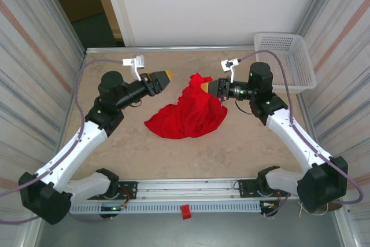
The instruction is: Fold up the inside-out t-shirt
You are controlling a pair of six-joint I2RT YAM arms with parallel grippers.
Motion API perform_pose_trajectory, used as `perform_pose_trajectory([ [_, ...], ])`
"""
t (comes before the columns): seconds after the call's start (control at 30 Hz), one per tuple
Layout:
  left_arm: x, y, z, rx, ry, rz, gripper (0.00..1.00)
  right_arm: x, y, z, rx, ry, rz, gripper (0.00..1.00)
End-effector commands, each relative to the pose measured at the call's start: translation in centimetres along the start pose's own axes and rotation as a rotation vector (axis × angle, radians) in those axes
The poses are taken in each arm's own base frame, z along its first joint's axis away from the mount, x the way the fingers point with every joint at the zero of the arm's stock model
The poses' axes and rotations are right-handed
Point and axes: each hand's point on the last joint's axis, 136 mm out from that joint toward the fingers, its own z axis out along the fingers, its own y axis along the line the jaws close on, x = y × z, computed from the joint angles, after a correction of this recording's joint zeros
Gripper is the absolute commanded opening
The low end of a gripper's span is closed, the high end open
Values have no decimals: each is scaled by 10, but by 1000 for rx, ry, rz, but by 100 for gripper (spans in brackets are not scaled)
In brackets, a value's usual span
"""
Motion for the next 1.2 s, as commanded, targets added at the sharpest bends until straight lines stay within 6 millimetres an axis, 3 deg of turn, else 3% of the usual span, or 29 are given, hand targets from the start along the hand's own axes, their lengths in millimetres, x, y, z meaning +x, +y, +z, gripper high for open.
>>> perform_pose_trajectory([
  [0.0,6,-11,17,16,8,4,70,-12,5,0,-11,-30,-26,0],
  [0.3,16,-15,65,49,93,53,70,-1,4,-2,10,-11,-16,0],
  [0.43,17,-18,76,89,103,49,54,1,3,-3,16,-10,-14,0],
  [0.57,23,-26,82,148,124,34,30,3,0,-2,26,-4,-10,0],
  [0.63,25,-31,83,182,132,27,31,3,-2,-3,35,-6,-9,0],
  [0.73,27,-37,83,213,139,11,45,4,-6,-3,46,-8,-4,0],
  [0.8,27,-38,83,213,138,10,45,4,-7,-3,49,-9,-3,0],
  [0.87,29,-40,83,220,144,10,35,3,-7,-3,49,-10,-5,0],
  [0.97,28,-42,84,223,148,12,0,3,-6,-4,48,-9,-3,0],
  [1.0,25,-44,84,222,143,14,0,4,-6,-5,53,-7,-3,0],
  [1.07,17,-50,84,224,130,31,0,6,-9,-10,81,1,-5,17],
  [1.13,6,-60,83,222,120,53,0,6,-13,-22,143,-2,-19,48],
  [1.17,0,-66,82,228,116,63,0,6,-14,-29,176,-8,-28,55],
])
